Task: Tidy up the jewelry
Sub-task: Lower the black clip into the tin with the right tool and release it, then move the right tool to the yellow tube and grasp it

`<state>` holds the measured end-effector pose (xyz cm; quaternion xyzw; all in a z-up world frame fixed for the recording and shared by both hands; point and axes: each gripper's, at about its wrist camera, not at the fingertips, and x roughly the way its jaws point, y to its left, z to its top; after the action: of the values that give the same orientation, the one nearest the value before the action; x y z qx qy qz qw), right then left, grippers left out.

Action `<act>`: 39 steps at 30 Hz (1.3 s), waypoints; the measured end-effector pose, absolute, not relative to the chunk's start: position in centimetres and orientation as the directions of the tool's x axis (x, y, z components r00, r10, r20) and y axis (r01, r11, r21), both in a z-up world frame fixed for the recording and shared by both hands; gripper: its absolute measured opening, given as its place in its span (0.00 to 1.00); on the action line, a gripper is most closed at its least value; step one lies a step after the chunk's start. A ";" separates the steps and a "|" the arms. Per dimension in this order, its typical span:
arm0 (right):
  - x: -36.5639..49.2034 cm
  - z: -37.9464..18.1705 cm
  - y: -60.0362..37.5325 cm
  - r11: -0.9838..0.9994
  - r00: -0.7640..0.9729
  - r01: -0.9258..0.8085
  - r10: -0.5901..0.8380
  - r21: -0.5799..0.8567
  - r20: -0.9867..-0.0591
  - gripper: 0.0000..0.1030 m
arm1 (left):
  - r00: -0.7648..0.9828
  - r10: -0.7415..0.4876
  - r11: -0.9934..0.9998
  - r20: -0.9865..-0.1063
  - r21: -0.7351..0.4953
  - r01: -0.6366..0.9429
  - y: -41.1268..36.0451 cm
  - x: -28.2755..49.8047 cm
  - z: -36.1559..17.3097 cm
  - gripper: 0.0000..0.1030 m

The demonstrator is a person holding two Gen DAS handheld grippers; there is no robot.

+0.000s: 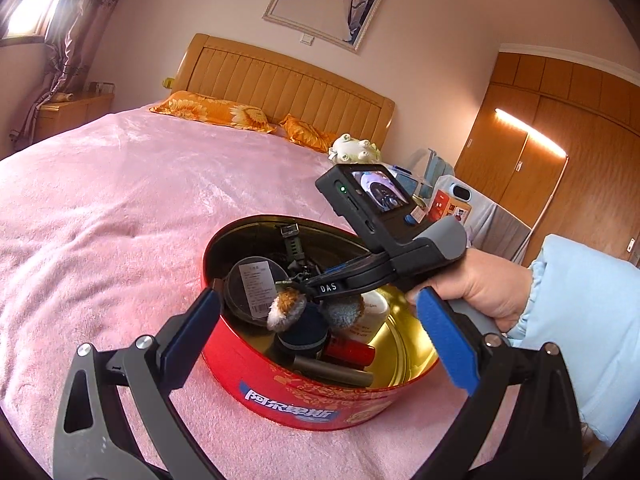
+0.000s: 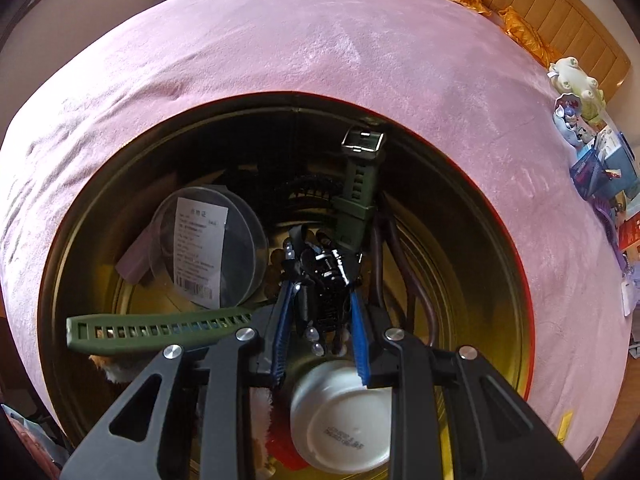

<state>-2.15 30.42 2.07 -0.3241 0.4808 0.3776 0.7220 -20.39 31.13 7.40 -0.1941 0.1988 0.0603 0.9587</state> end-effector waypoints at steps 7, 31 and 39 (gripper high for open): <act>-2.4 3.8 29.0 0.513 0.304 -0.850 0.294 -0.119 -0.906 0.64 | 0.906 0.043 0.922 -0.420 -0.333 -0.199 30.5 -20.1 7.6 0.93; -6.5 7.5 -1.1 0.721 0.503 -0.685 0.572 0.105 -0.648 0.96 | 0.852 -0.045 0.991 -0.522 -0.130 -0.027 16.7 -14.4 9.5 0.93; -4.1 4.6 -10.2 0.816 0.585 -0.561 0.510 0.139 -0.631 0.96 | 0.788 -0.119 0.992 -0.604 -0.098 0.074 10.2 -10.7 7.3 0.93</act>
<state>-4.07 -10.18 4.64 -0.0375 0.3420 0.3010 0.8894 -10.75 10.20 7.34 -0.0347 0.3214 -0.0510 0.9449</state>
